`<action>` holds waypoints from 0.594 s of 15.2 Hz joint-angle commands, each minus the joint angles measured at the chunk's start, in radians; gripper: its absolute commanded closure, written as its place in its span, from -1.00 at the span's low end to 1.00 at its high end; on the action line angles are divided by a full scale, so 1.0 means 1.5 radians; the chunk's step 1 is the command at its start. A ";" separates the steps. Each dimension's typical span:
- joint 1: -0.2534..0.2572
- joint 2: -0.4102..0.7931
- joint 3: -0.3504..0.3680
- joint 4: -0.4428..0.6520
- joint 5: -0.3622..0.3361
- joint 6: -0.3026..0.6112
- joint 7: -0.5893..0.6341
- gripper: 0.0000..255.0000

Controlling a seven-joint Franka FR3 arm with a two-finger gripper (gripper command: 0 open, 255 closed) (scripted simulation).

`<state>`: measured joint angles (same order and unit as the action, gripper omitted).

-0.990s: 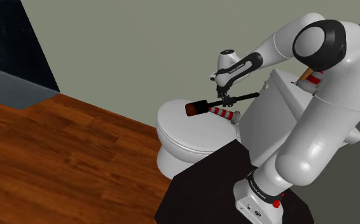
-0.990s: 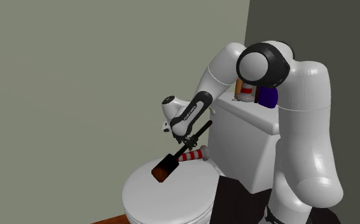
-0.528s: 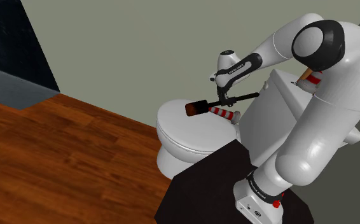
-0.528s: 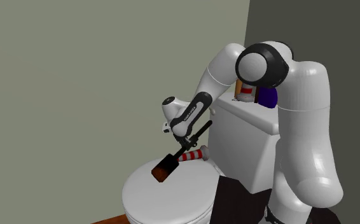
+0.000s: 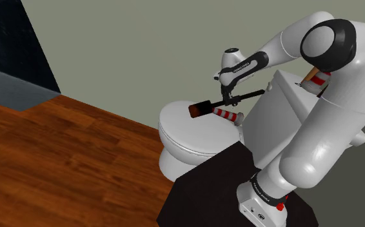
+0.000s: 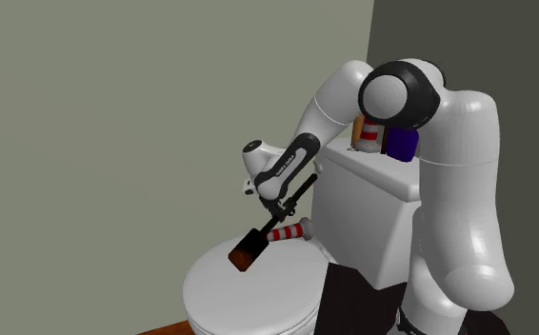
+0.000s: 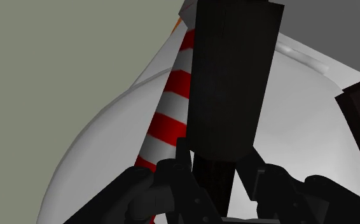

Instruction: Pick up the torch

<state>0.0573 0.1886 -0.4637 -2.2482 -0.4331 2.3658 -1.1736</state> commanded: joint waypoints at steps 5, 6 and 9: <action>0.005 -0.041 -0.001 0.012 -0.004 -0.051 -0.010 1.00; 0.006 -0.048 -0.001 0.015 -0.004 -0.059 -0.012 1.00; 0.009 -0.066 0.000 0.023 -0.006 -0.085 -0.018 1.00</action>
<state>0.0686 0.1014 -0.4645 -2.2157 -0.4397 2.2516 -1.1987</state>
